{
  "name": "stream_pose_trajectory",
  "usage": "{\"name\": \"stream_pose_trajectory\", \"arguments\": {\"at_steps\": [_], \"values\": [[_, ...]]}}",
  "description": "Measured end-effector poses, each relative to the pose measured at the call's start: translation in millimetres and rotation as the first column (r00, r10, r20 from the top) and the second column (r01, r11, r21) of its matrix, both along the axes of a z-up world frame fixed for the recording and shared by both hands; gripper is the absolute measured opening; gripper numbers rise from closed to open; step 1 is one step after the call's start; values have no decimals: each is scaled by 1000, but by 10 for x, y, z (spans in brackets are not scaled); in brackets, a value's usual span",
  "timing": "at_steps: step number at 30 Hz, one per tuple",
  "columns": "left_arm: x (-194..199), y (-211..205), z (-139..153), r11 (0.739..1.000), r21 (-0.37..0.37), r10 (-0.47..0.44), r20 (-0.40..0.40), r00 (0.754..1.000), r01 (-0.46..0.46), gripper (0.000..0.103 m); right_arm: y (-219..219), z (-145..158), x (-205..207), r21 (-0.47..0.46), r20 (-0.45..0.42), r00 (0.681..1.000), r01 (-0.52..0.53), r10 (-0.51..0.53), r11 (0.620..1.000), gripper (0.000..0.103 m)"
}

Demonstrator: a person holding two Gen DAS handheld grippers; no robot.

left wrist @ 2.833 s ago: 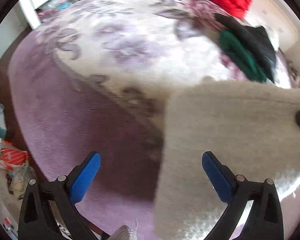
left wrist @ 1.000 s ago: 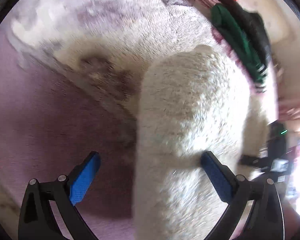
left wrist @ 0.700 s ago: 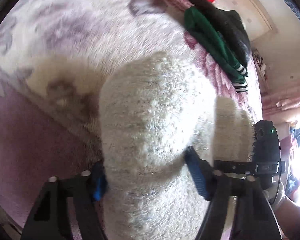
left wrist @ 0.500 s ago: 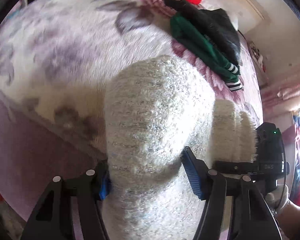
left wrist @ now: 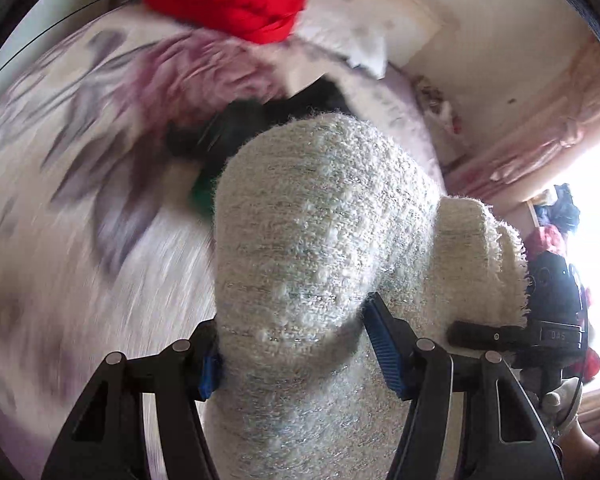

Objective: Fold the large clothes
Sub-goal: 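Lift the folded jacket with both tools and place it on the green garment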

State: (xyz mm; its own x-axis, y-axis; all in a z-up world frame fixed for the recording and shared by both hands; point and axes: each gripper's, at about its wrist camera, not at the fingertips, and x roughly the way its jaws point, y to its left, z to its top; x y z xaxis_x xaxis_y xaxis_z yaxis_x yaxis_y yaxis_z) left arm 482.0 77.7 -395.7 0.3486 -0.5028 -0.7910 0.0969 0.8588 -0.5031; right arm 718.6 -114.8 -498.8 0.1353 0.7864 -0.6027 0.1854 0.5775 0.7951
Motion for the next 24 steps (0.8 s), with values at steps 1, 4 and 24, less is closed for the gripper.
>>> {"name": "stream_pose_trajectory", "arguments": {"at_steps": [1,4,24], "values": [[228,-33,32,1000,-8,-11,7,1000,11,60,-57,109,251,-15,15,1000,17,-17,1000,52],[1037,-142,109,999,-20,-41,23,999,42,60,-241,349,954,-65,56,997,54,-51,996,52],[2705,-384,-920,988,125,-81,-39,996,85,71,-111,-606,3325,-373,-17,1000,-1,-6,928,78]]}}
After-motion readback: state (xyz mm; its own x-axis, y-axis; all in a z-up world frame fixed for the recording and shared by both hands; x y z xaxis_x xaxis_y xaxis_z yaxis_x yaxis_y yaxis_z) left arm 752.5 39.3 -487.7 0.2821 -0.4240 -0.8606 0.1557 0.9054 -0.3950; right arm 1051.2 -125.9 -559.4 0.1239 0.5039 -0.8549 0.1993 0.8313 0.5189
